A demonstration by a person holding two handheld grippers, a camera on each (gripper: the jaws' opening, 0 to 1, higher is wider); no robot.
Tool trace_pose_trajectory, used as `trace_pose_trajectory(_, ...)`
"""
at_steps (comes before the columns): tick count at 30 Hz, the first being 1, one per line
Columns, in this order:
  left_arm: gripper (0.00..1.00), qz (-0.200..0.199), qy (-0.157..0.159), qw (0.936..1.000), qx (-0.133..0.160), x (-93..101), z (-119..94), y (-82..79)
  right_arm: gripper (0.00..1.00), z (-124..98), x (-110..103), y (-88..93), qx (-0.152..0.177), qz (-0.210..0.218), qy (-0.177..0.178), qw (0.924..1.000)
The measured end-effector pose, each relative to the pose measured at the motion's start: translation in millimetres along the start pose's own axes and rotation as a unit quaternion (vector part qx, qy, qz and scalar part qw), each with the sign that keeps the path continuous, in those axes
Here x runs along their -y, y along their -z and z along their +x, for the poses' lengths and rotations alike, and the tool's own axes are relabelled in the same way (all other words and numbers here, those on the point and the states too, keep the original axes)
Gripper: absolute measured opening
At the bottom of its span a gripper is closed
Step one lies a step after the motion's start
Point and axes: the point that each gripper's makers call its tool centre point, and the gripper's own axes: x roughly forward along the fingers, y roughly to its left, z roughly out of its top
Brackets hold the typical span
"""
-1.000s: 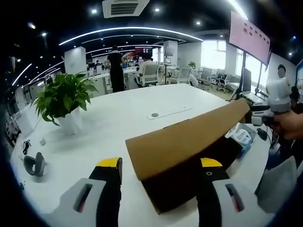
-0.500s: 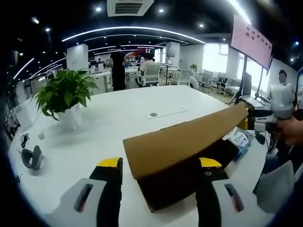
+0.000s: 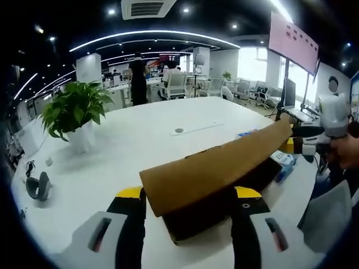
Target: Operate the shoe box by opening the lid, removing the specified soft item, and placing it in the target area until the item is outside and the box remains undamaged.
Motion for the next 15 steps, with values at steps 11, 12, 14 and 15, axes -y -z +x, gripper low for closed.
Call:
trace_pose_trajectory(11,0.65,-0.003,0.007,1.0,-0.007,7.3,0,15.3,0.37,-2,-8,17.8,-0.018,-0.001,-0.012,0.9998)
trace_pose_trajectory(12,0.66,-0.002,0.008,0.9999,-0.008,9.1,-1,17.0,0.37,-3,-9,19.1,-0.019,-0.002,-0.014,0.9997)
trace_pose_trajectory(14,0.68,0.0,0.01,0.9999,-0.009,11.6,-1,19.6,0.39,-2,-11,20.9,-0.021,0.003,-0.018,0.9996)
trace_pose_trajectory(15,0.68,-0.001,0.011,0.9999,-0.009,12.1,-1,20.4,0.4,-3,-11,21.4,-0.021,0.003,-0.019,0.9996)
